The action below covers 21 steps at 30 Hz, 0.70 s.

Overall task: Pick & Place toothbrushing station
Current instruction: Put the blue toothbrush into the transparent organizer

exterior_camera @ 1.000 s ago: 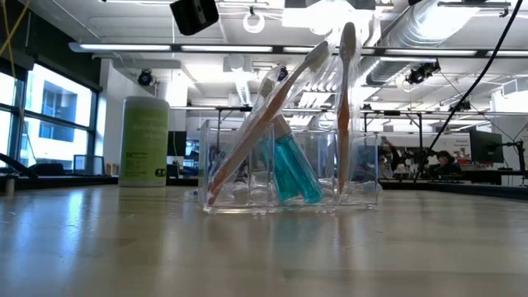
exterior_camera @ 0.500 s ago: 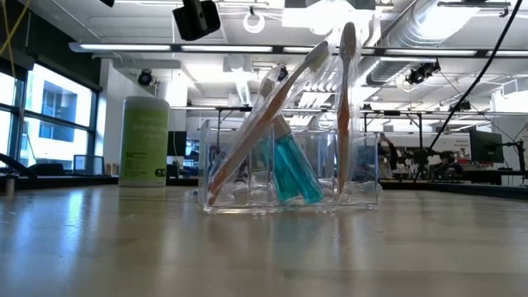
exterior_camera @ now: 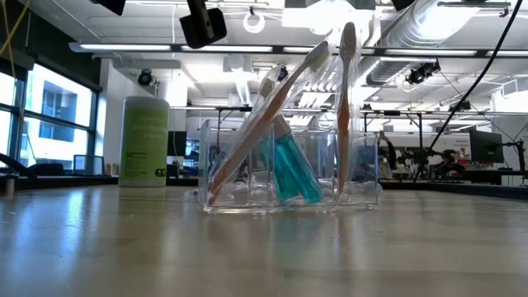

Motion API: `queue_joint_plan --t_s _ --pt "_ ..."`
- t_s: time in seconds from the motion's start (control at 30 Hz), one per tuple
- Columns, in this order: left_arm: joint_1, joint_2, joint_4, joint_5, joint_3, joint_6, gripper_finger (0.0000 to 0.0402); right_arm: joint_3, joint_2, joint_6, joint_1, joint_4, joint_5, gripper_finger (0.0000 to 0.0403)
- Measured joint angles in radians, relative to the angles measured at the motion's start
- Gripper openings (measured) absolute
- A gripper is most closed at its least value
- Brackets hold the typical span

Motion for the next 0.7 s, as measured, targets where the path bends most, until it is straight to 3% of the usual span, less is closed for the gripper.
queue_joint_plan --t_s 0.23,0.7 --pt "0.0 0.01 0.007 0.003 0.0 0.046 0.006 0.0 0.0 0.001 0.0 0.006 -0.002 0.0024" --pt "0.0 0.011 -0.026 -0.017 0.0 0.066 0.0014 0.0 0.0 0.036 0.0 0.003 -0.004 0.0027"
